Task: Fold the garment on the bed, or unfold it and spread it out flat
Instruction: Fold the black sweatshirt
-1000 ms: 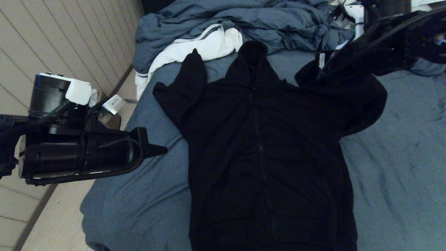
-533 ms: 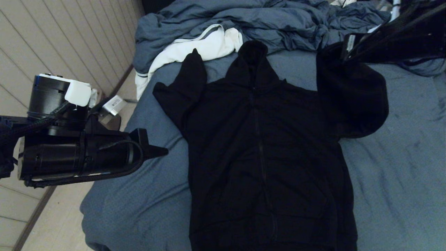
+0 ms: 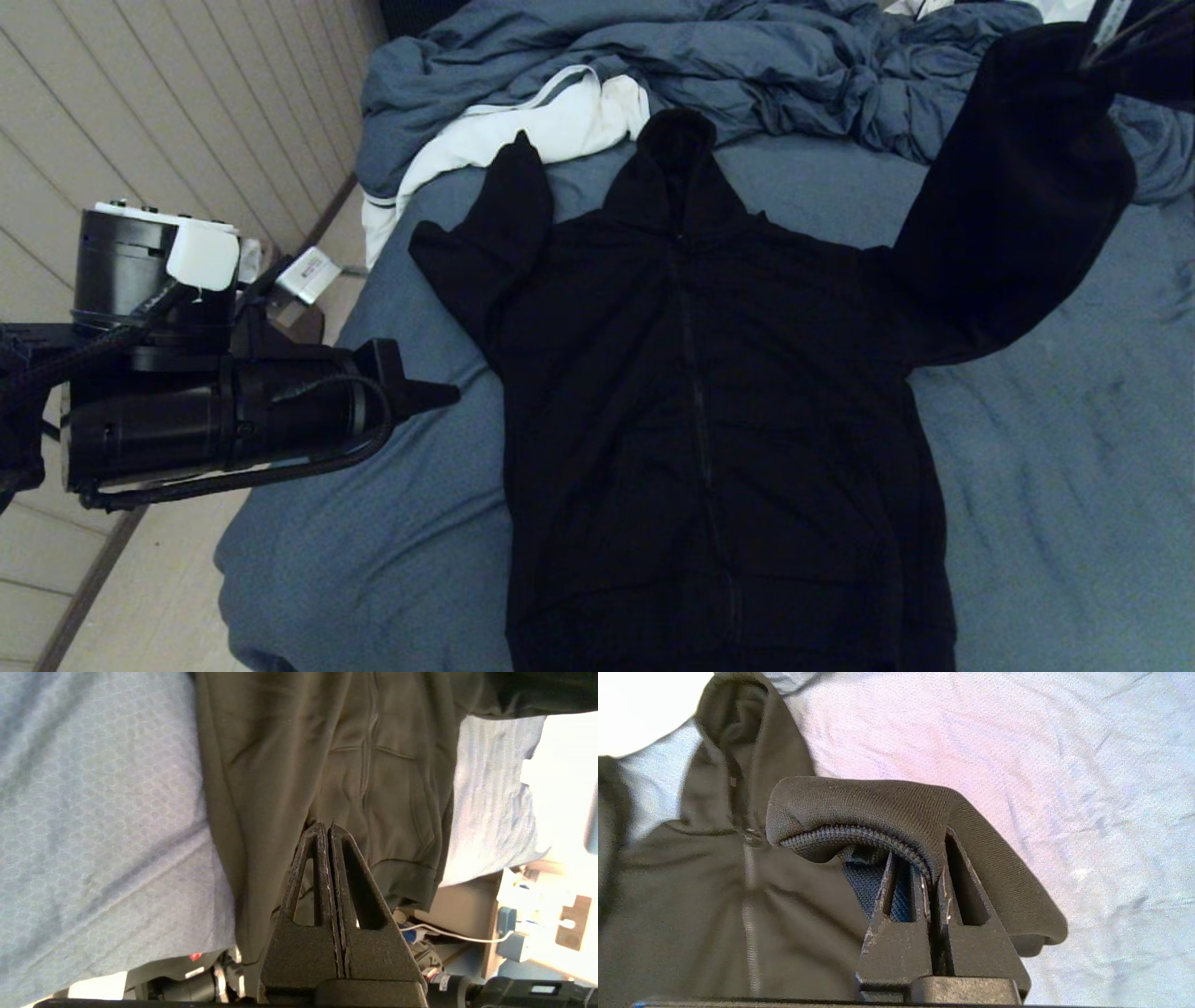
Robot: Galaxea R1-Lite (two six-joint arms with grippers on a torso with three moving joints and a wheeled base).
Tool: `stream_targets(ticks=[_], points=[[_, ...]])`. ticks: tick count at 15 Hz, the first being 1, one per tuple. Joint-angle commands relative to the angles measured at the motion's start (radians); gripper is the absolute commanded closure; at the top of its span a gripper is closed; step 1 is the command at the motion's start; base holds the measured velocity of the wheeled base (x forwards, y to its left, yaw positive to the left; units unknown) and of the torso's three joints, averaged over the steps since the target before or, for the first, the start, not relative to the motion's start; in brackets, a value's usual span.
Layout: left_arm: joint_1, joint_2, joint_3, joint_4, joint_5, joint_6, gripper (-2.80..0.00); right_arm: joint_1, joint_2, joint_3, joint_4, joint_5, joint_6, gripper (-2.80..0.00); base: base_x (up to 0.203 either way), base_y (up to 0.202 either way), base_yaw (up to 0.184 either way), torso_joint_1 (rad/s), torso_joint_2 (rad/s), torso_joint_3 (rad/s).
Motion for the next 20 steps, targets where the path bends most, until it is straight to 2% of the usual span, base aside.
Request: stream_targets(ticks=[1, 3, 7, 9, 11, 13, 16, 17, 20], points=[[0.0, -0.003, 0.007, -0.004, -0.001, -0.006, 0.0, 0.021, -0.004, 0.007, 0.003, -0.002, 0.019, 0.0, 0.0, 0.0, 0.0, 0.0, 0.0, 0.0], [0.0, -0.009, 0.009, -0.005, -0.001, -0.007, 0.0, 0.111, 0.001, 0.01, 0.006, -0.003, 0.066, 0.0, 0.0, 0.0, 0.0, 0.0, 0.0, 0.0], [0.0, -0.022, 0.01, -0.005, -0.001, -0.014, 0.0, 0.293, 0.075, 0.006, 0.012, -0.008, 0.217, 0.0, 0.0, 0.0, 0.0, 0.0, 0.0, 0.0], [0.0, -0.024, 0.012, -0.006, -0.003, -0.017, 0.0, 0.33, 0.119, -0.003, 0.003, -0.007, 0.267, 0.0, 0.0, 0.0, 0.0, 0.0, 0.0, 0.0], [0.0, -0.024, 0.019, -0.022, -0.003, -0.02, 0.0, 0.336, 0.168, -0.004, -0.032, -0.001, 0.283, 0.0, 0.0, 0.0, 0.0, 0.0, 0.0, 0.0], [0.0, -0.029, 0.052, -0.104, -0.003, -0.017, 0.0, 0.335, 0.186, -0.004, -0.053, 0.077, 0.285, 0.0, 0.0, 0.0, 0.0, 0.0, 0.0, 0.0], [0.0, -0.027, 0.088, -0.19, -0.001, -0.016, 0.0, 0.337, 0.194, -0.003, -0.053, 0.292, 0.285, 0.0, 0.0, 0.0, 0.0, 0.0, 0.0, 0.0], [0.0, -0.027, 0.088, -0.19, -0.001, -0.016, 0.0, 0.338, 0.208, -0.003, -0.054, 0.325, 0.286, 0.0, 0.0, 0.0, 0.0, 0.0, 0.0, 0.0], [0.0, -0.024, 0.09, -0.192, -0.001, -0.016, 0.0, 0.393, 0.279, -0.004, -0.095, 0.335, 0.287, 0.0, 0.0, 0.0, 0.0, 0.0, 0.0, 0.0]])
